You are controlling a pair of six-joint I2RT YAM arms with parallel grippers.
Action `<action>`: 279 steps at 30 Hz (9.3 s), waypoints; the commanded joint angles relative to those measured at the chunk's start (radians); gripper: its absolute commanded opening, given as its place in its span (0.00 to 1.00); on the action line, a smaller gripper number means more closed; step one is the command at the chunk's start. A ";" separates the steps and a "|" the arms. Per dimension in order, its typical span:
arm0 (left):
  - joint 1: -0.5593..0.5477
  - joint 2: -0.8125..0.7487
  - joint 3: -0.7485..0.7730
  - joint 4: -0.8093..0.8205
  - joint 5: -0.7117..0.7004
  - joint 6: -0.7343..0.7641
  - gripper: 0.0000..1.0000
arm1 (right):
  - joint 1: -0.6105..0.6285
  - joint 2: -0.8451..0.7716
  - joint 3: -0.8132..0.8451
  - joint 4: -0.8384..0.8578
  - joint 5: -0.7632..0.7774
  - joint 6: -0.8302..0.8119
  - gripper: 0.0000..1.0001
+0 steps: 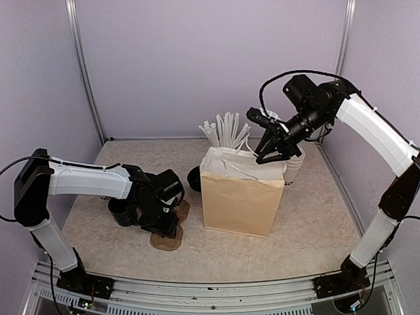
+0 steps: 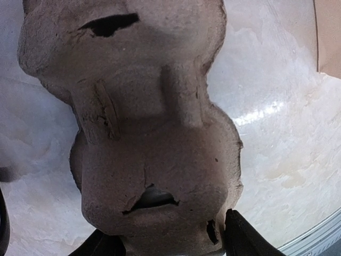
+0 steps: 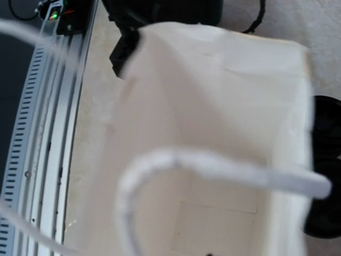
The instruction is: Pack the takeout coffee
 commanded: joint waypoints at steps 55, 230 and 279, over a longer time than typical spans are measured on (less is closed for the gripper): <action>0.275 -0.357 0.326 0.420 0.117 0.417 0.79 | -0.008 0.084 0.109 0.842 -0.391 0.755 0.56; 0.229 -0.053 0.952 0.077 0.315 0.543 0.30 | -0.007 -0.072 -0.169 0.185 0.093 0.108 0.85; -0.081 0.011 0.742 0.272 0.615 0.830 0.30 | 0.025 0.098 0.059 -0.031 -0.226 0.101 0.00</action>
